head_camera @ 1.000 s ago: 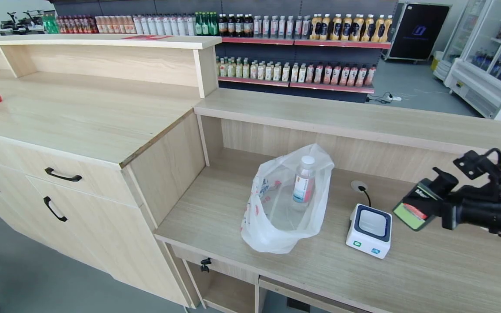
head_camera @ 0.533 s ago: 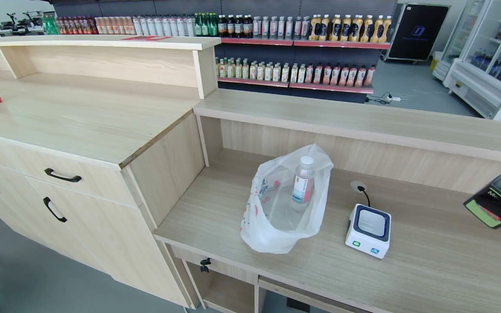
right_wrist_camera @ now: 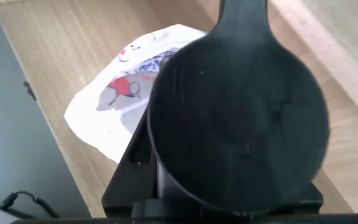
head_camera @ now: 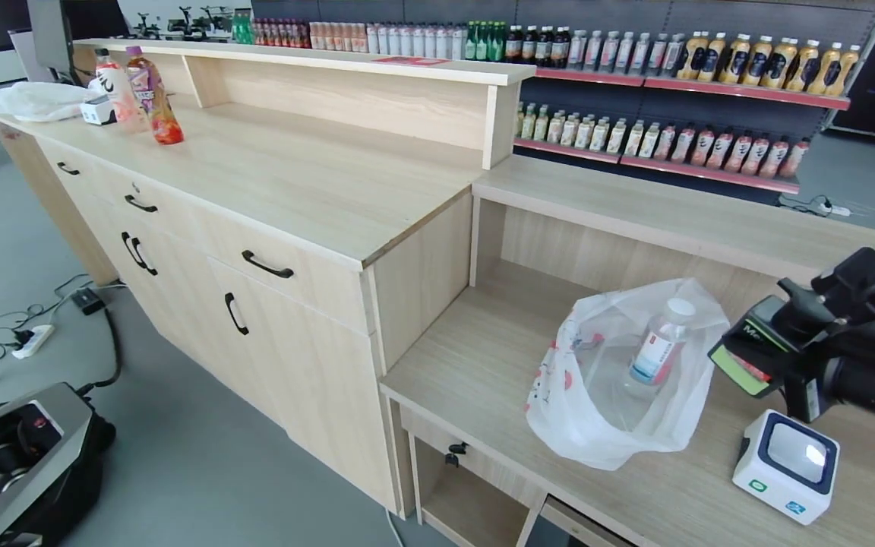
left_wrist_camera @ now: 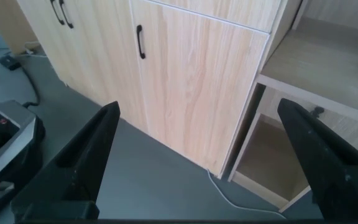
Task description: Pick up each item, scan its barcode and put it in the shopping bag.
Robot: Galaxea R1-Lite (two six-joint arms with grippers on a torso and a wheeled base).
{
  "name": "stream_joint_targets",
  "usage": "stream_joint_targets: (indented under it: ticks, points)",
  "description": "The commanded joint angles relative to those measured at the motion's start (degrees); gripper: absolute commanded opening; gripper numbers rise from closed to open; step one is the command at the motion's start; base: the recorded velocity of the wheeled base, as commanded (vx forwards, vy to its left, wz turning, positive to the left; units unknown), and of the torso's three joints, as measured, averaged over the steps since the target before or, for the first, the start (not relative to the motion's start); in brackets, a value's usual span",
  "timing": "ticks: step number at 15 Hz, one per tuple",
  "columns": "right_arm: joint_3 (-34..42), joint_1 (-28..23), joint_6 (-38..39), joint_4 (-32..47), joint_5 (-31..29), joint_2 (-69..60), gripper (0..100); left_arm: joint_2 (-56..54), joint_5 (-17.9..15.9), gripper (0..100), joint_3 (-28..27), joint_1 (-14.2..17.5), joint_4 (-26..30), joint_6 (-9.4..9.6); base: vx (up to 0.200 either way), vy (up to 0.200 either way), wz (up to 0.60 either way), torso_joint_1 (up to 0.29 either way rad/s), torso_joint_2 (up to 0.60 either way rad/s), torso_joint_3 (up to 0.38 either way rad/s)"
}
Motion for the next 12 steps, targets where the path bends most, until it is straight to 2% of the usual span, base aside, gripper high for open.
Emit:
stream_joint_targets:
  ticks: [1, 2, 6, 12]
  points:
    - [-0.10, 2.85, 0.41, -1.61, 0.21, 9.81, 0, -0.02, -0.09, 100, 0.00, -0.02, -0.04, -0.01, 0.000, 0.000, 0.00, 0.000, 0.00, 0.000]
    - [-0.10, 2.58, 0.68, -4.78, 2.50, 14.20, 0, -0.02, -0.01, 100, 0.00, -0.02, -0.04, -0.01, 0.000, 0.000, 0.00, 0.000, 0.00, 0.000]
    - [-0.28, -1.20, 0.15, -8.73, 12.52, 24.48, 0, -0.02, -0.01, 100, 0.00, -0.02, -0.04, -0.01, 0.000, 0.000, 0.00, 0.000, 0.00, 0.000]
    - [-2.74, -1.99, -0.99, -22.27, 14.36, 37.84, 0, -0.02, -0.01, 100, 0.00, -0.02, -0.04, -0.01, 0.000, 0.000, 0.00, 0.000, 0.00, 0.000]
